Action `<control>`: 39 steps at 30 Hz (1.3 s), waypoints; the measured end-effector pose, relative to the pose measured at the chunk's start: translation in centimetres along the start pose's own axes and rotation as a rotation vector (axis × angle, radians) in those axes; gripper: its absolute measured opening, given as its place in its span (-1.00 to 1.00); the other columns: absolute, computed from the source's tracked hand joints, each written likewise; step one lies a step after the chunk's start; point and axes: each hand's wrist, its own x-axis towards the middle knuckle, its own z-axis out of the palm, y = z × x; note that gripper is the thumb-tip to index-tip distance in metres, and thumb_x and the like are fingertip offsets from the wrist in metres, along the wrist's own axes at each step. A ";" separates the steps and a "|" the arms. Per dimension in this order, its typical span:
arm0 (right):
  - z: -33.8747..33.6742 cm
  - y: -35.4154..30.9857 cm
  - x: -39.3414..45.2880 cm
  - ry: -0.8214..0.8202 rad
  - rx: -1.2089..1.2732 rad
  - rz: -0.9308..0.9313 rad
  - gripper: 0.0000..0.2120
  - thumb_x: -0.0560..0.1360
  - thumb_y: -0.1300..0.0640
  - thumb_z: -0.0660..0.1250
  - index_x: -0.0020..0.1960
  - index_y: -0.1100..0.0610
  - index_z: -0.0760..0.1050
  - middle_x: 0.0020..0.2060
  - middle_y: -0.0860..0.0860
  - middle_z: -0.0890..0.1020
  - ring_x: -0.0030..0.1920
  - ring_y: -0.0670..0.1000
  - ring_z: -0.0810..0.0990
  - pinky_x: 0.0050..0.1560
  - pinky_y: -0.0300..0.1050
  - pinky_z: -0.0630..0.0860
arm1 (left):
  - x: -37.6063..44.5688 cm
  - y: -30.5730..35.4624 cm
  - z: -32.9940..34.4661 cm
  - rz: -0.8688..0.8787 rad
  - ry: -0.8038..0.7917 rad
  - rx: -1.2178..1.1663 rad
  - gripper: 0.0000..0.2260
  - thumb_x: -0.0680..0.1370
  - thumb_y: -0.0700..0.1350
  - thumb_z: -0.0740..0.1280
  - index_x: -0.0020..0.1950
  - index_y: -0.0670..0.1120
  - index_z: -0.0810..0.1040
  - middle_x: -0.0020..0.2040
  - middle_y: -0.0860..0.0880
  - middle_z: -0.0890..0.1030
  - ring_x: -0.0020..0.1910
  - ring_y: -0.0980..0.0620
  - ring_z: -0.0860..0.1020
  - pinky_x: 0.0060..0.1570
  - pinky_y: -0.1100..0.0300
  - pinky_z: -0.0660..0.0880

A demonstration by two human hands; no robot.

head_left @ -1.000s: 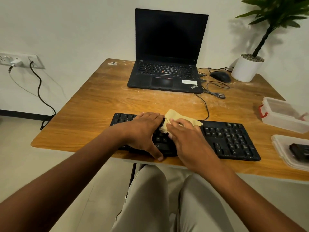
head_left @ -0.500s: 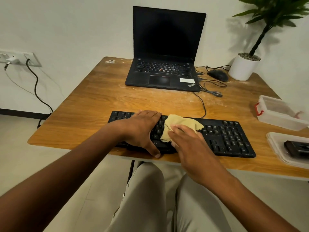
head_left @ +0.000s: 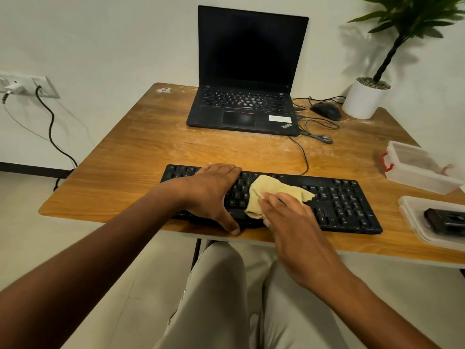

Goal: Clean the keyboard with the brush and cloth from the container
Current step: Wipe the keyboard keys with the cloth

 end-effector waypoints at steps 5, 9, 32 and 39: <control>-0.2 0.8 1.9 0.067 -0.008 0.095 -0.60 0.74 0.08 0.04 0.53 0.06 0.37 0.60 -0.06 0.27 0.59 0.00 0.09 0.57 0.13 0.05 | 0.0 0.1 -0.1 -0.004 0.007 -0.004 0.23 0.36 0.35 0.53 0.69 -0.02 -0.25 0.70 0.01 -0.16 0.66 -0.02 -0.20 0.43 0.12 -0.32; 1.4 -2.1 2.3 0.121 0.075 -0.028 -0.59 0.73 0.09 0.06 0.55 0.11 0.35 0.53 -0.01 0.38 0.54 0.02 0.19 0.48 0.13 0.22 | 0.1 0.1 0.0 -0.004 0.004 0.009 0.24 0.37 0.37 0.52 0.69 -0.01 -0.27 0.70 0.01 -0.18 0.66 -0.02 -0.22 0.51 0.09 -0.31; 0.3 1.2 -0.4 0.334 0.031 -0.002 -0.55 0.41 0.47 0.44 0.27 0.21 0.64 0.19 0.11 0.67 0.16 0.19 0.56 0.08 0.18 0.64 | 0.1 0.1 -0.3 0.007 -0.020 0.015 0.24 0.37 0.37 0.52 0.68 -0.01 -0.28 0.70 0.00 -0.19 0.66 -0.02 -0.22 0.54 0.05 -0.31; 1.3 -1.5 2.8 0.290 0.140 -0.048 -0.61 0.54 0.44 0.29 0.31 0.21 0.62 0.28 0.13 0.60 0.32 0.12 0.48 0.25 -0.01 0.57 | 0.3 0.0 -0.1 -0.002 -0.019 0.030 0.25 0.36 0.39 0.51 0.68 -0.02 -0.29 0.70 -0.01 -0.20 0.66 -0.04 -0.23 0.57 0.00 -0.27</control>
